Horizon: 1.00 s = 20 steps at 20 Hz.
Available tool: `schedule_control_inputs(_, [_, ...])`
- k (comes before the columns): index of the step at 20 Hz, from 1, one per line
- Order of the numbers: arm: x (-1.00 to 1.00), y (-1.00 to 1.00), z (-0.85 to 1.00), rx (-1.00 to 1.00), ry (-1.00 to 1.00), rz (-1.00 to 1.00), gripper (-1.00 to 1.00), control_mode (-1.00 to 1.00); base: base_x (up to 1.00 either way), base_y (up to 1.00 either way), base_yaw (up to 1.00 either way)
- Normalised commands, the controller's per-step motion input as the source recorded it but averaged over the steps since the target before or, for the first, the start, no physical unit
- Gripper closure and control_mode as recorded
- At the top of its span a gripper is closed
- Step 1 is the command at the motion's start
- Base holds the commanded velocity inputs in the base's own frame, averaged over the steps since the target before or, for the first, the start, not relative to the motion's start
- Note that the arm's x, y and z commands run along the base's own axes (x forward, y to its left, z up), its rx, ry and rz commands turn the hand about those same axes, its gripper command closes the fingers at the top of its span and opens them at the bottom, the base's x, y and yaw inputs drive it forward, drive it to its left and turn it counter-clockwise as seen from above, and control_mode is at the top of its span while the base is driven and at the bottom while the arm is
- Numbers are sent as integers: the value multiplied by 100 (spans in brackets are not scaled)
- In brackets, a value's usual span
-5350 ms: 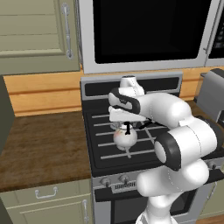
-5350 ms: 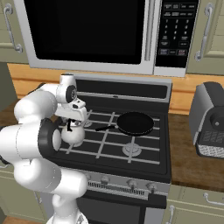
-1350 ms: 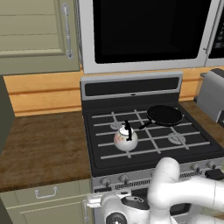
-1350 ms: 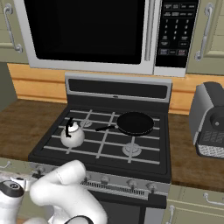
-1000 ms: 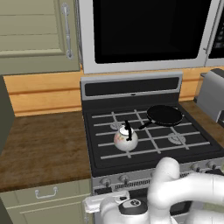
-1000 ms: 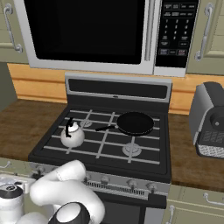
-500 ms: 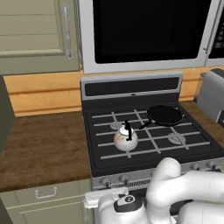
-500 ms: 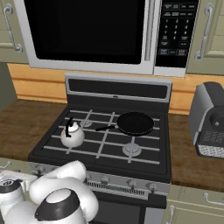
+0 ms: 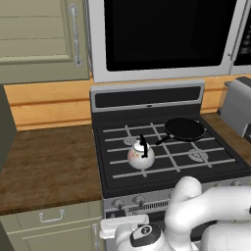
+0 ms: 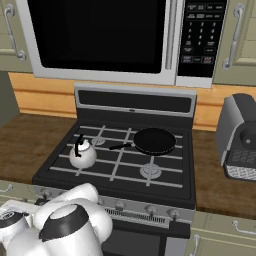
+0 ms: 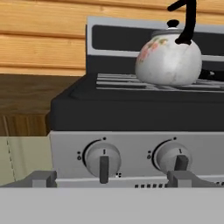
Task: Pick the kettle from the counter and place it on a stove burner. Then turn the burner on.
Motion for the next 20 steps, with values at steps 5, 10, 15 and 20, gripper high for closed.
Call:
schedule_control_inputs(5, [22, -17, 0, 0, -3, 0, -100, -100, 0, 0, 0])
schedule_control_inputs(10, [37, -29, 0, 0, 0, 0, -100, -100, 0, 0, 0])
schedule_control_inputs(15, [48, -31, -15, 0, 0, 1, -100, -100, 0, 0, 0])
schedule_control_inputs(20, [43, -28, -30, 0, 0, 4, -100, -100, 0, 0, 0])
